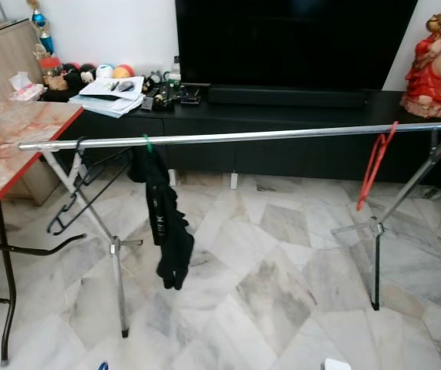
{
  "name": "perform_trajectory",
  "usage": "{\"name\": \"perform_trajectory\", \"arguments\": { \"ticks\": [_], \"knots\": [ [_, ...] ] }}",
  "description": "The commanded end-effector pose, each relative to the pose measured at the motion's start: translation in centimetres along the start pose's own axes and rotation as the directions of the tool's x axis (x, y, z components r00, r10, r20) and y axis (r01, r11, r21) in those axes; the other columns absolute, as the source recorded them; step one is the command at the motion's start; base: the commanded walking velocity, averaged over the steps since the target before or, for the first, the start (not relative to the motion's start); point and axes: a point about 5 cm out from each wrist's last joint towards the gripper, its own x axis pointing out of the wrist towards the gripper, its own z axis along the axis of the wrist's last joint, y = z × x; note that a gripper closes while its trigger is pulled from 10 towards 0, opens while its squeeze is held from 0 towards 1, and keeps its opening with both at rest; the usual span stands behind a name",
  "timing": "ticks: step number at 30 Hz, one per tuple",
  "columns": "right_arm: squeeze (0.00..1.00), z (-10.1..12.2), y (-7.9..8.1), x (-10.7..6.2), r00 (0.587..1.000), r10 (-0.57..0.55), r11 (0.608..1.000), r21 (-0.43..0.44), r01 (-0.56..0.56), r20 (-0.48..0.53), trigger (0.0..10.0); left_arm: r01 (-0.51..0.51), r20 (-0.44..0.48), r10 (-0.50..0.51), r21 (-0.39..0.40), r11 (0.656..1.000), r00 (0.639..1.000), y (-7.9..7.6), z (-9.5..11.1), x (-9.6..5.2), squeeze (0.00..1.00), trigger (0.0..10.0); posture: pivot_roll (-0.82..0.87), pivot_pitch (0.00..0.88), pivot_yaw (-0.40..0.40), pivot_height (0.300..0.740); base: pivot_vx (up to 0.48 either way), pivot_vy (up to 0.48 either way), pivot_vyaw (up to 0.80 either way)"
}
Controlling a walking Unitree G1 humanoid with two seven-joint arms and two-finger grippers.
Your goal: Hang hanger
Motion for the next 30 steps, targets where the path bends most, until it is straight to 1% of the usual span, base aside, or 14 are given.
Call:
{"name": "perform_trajectory", "arguments": {
  "ticks": [1,8,12,14,17,21,24,30],
  "knots": [
    [0.00,0.0,-0.7,-0.1,1.000,-0.020,1.000,0.001,0.020,0.000,10.0,0.017,-0.005,-0.017,0.014,1.000,1.000,-0.4,-0.2,0.0,0.00,10.0,-0.02,0.051,0.044,0.740,0.000,-0.431,0.00],
    [0.00,0.0,-0.5,-0.1,1.000,-0.013,1.000,-0.001,0.013,0.001,10.0,0.014,-0.005,-0.013,0.030,0.999,1.000,-0.3,-0.3,0.0,0.00,10.0,-0.02,0.051,0.036,0.740,0.000,-0.429,0.00],
    [0.00,-0.2,-0.5,-0.1,1.000,-0.014,1.000,-0.001,0.014,-0.003,10.0,0.004,-0.026,-0.003,0.057,0.998,1.000,-0.2,-0.8,-0.1,0.00,10.0,-0.02,0.049,0.034,0.740,0.000,-0.378,0.00],
    [0.00,-0.3,-0.5,-0.1,1.000,-0.015,1.000,-0.002,0.015,-0.006,10.0,-0.005,-0.041,0.008,0.062,0.998,0.999,-0.2,-1.1,-0.1,0.00,10.0,-0.02,0.048,0.033,0.740,0.000,0.000,0.00],
    [0.00,-0.4,-0.6,-0.1,1.000,-0.018,1.000,-0.006,0.018,-0.010,10.0,0.002,-0.052,0.001,0.049,0.999,0.999,-0.3,-1.5,-0.2,0.00,10.0,-0.02,0.047,0.033,0.740,0.000,0.000,0.00],
    [0.00,-0.6,-0.7,-0.2,1.000,-0.018,1.000,-0.018,0.018,-0.015,10.0,-0.012,-0.046,0.013,0.027,1.000,0.999,-0.1,-1.7,-0.2,0.00,10.0,-0.02,0.040,0.033,0.740,0.000,0.000,0.00],
    [0.00,-0.6,-0.8,-0.2,1.000,-0.016,0.999,-0.033,0.015,-0.016,10.0,-0.003,-0.044,0.005,0.035,0.999,0.999,-0.1,-1.7,-0.3,0.00,10.0,-0.03,0.032,0.035,0.740,0.000,0.000,0.00],
    [0.00,-0.7,-0.6,-0.2,1.000,-0.008,0.999,-0.041,0.007,-0.015,10.0,-0.009,-0.048,0.011,0.039,0.999,0.999,-0.2,-1.9,-0.3,0.00,10.0,-0.03,0.020,0.039,0.740,0.365,0.000,0.00]
  ]
}}
